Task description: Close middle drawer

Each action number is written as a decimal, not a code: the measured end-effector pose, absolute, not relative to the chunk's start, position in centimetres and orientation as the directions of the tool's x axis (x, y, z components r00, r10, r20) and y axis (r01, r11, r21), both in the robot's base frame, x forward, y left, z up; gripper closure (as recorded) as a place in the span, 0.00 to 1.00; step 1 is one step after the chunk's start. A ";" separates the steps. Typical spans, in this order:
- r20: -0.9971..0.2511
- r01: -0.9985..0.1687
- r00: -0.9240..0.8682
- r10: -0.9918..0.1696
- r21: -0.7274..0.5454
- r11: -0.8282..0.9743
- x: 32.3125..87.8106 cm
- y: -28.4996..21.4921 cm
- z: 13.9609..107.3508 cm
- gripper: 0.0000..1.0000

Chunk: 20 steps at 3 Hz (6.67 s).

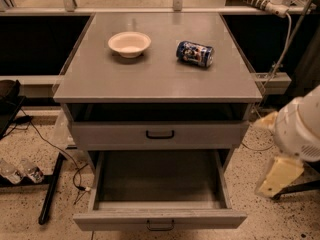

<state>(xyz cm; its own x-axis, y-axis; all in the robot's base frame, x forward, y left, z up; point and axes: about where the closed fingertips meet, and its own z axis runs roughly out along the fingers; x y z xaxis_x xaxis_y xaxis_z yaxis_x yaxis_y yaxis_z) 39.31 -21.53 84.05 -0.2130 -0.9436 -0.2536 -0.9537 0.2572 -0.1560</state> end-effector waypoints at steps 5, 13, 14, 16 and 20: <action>-0.408 -0.955 -0.249 -0.878 -0.045 0.292 35.3 -18.6 70.4 1.00; -0.544 -0.899 -0.382 -0.747 0.032 0.437 34.4 -14.7 46.9 1.00; -0.560 -0.910 -0.361 -0.746 0.036 0.413 34.7 -12.8 44.2 1.00; -0.560 -0.911 -0.356 -0.748 0.027 0.412 36.0 -11.9 41.7 0.81; -0.581 -0.905 -0.334 -0.742 -0.024 0.426 37.8 -12.5 42.2 0.00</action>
Offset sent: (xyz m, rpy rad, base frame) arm -0.0642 0.0406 -0.1713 0.2076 0.0919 0.0139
